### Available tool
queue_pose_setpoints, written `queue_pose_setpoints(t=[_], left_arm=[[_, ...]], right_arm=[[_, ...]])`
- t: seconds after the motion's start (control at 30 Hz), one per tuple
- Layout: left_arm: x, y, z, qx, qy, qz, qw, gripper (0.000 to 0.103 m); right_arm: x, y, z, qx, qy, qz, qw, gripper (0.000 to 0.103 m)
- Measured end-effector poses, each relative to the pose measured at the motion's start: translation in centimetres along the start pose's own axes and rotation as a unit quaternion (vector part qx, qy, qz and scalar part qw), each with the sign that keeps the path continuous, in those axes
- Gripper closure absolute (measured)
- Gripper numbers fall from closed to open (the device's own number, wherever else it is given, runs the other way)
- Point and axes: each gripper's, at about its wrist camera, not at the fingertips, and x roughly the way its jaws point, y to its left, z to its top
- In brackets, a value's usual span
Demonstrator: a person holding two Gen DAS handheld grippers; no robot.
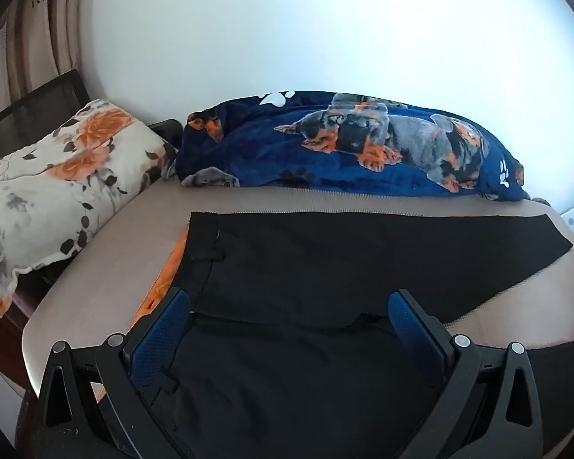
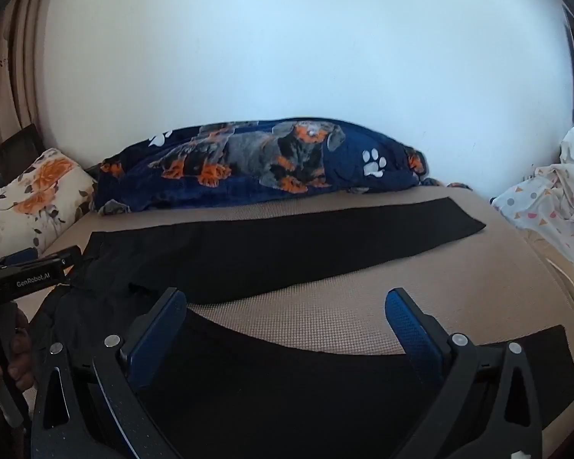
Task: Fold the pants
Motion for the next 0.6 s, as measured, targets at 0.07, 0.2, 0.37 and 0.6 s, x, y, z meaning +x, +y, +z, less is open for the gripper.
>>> queue_pose_setpoints(t=[0.07, 0.2, 0.37, 0.6], left_arm=[[0.3, 0.4, 0.1, -0.001, -0.001, -0.006, 1.0, 0.0], [1.1, 0.6, 0.3, 0.015, -0.002, -0.035, 0.9993, 0.0], [2.5, 1.0, 0.5, 0.018, 0.005, -0.03, 0.9994, 0.0], [4.9, 2.1, 0.9, 0.015, 0.032, 0.013, 0.9993, 0.0]], right_arm=[[0.2, -0.7, -0.1, -0.003, 0.002, -0.001, 1.0, 0.0], [0.6, -1.8, 0.0, -0.01, 0.009, 0.0, 1.0, 0.0], [1.3, -0.2, 0.0, -0.02, 0.028, -0.008, 0.999, 0.0], [3.0, -0.4, -0.2, -0.02, 0.051, -0.004, 0.998, 0.0]])
